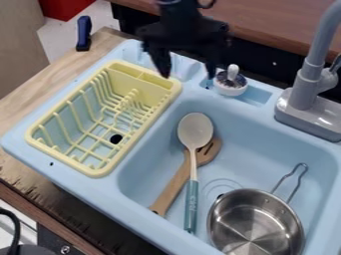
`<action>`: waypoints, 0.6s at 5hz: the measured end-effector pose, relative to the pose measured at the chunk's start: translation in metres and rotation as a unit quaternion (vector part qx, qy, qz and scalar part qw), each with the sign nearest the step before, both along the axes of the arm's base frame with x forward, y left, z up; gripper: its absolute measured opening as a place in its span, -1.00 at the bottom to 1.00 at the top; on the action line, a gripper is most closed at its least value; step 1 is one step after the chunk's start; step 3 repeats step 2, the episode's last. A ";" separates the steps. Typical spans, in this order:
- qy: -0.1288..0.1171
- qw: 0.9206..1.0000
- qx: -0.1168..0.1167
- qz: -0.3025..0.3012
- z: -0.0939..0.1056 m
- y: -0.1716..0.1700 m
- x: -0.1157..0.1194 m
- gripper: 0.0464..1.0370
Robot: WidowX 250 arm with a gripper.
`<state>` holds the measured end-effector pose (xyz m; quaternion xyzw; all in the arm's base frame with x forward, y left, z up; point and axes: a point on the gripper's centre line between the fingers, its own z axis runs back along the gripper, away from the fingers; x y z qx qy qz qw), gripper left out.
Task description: Picked the object from the silver pot to the upper center of the sink
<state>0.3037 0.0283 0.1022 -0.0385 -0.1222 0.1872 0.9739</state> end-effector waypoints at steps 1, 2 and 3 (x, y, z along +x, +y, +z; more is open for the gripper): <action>0.018 1.000 0.000 0.017 -0.002 0.022 -0.013 0.92; 0.022 0.999 0.005 0.037 0.003 0.042 -0.035 0.92; 0.022 0.999 0.005 0.037 0.003 0.042 -0.035 0.92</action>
